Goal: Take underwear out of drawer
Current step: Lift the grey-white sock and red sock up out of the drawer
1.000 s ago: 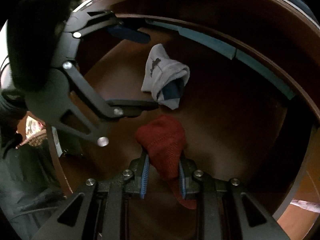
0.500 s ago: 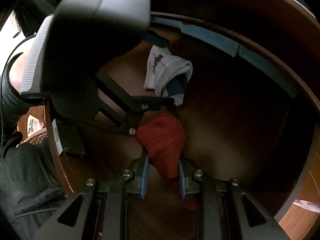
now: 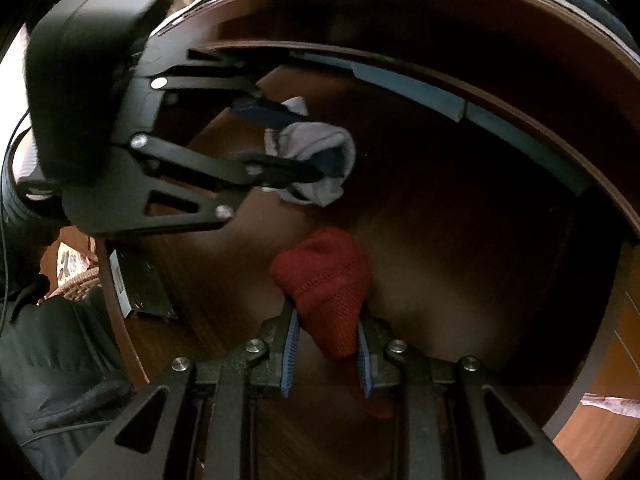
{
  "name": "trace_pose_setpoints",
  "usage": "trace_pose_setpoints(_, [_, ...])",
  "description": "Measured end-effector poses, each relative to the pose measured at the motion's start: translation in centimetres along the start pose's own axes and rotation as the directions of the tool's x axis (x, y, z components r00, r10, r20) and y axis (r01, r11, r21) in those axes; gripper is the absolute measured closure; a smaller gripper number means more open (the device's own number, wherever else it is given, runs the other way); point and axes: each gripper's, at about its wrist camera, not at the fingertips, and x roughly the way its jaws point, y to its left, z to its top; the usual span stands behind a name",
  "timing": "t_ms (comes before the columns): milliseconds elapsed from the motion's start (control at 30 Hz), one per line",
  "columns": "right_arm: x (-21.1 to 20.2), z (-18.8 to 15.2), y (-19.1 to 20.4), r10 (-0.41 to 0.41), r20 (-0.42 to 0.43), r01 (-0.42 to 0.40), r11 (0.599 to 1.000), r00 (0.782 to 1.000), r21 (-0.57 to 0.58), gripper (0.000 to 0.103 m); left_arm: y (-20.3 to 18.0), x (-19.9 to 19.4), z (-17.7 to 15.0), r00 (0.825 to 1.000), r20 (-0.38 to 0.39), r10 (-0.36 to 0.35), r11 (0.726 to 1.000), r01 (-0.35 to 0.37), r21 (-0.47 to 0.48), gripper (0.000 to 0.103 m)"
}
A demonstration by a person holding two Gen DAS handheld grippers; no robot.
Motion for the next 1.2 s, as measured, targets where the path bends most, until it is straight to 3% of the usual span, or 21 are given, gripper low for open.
trace_pose_setpoints(200, [-0.7,-0.2,-0.1,-0.007,0.019,0.007,1.000,1.000,0.003,0.076,0.6,-2.2,-1.1,0.998,0.054,-0.010,0.997,0.015,-0.076,0.076])
trace_pose_setpoints(367, [-1.6,-0.3,0.1,-0.015,0.048,0.015,1.000,0.999,-0.001,0.076,2.2,-1.7,-3.0,0.996,0.089,-0.022,0.989,0.035,-0.142,0.076])
trace_pose_setpoints(533, [-2.2,-0.7,0.3,-0.025,0.080,0.026,1.000,0.996,-0.006,0.076,3.9,-2.9,-5.1,0.991,0.131,0.011,0.980,0.015,-0.199,0.076])
trace_pose_setpoints(1200, [-6.3,-3.3,0.2,-0.080,0.251,0.084,0.996,0.965,-0.004,0.076,4.0,-4.8,-7.6,0.957,0.271,0.100,0.961,-0.022,-0.277,0.076])
